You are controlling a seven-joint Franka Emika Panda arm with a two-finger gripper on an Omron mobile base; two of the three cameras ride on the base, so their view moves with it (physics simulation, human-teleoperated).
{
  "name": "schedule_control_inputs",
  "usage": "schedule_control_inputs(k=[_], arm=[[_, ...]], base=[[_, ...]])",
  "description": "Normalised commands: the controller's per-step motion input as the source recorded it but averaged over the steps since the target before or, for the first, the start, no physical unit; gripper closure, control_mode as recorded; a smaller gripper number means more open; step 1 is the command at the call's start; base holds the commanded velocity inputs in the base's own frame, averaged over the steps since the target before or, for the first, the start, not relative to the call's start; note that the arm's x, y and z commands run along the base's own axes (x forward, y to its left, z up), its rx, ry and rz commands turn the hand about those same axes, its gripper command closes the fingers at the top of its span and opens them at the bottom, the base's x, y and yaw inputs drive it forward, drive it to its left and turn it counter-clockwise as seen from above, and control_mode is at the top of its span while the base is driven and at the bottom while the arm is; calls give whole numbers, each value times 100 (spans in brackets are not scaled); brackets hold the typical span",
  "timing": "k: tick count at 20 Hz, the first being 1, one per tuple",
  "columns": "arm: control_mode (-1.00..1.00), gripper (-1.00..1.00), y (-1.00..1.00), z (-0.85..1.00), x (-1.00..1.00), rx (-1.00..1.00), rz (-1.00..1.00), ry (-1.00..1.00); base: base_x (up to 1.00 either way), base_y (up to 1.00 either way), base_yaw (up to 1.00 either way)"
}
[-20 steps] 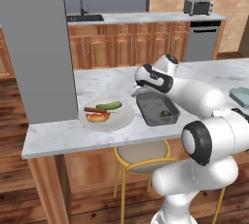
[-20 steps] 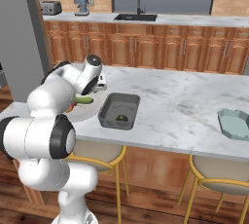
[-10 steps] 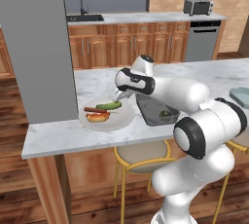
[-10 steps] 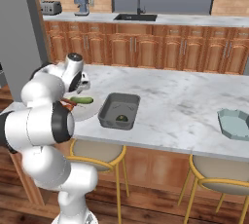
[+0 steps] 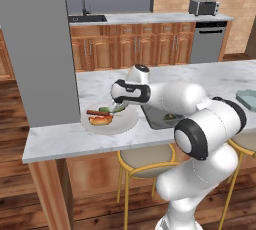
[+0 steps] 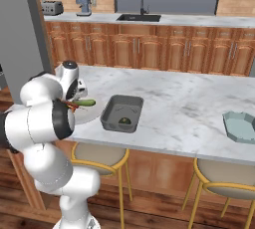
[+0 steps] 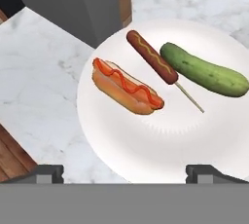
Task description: Place one cooked food and one vegetable from the large plate to each tupperware container.
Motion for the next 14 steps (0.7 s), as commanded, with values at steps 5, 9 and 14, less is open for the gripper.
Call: schedule_control_inputs(k=[5,9,14], arm=[[-100,-100,18,-25,6,-6,0,0],[-100,-100,21,-7,10,-11,1,0],[-100,-100,19,-2,18,-9,7,-2]], base=[[0,0,0],[0,0,0],[0,0,0]])
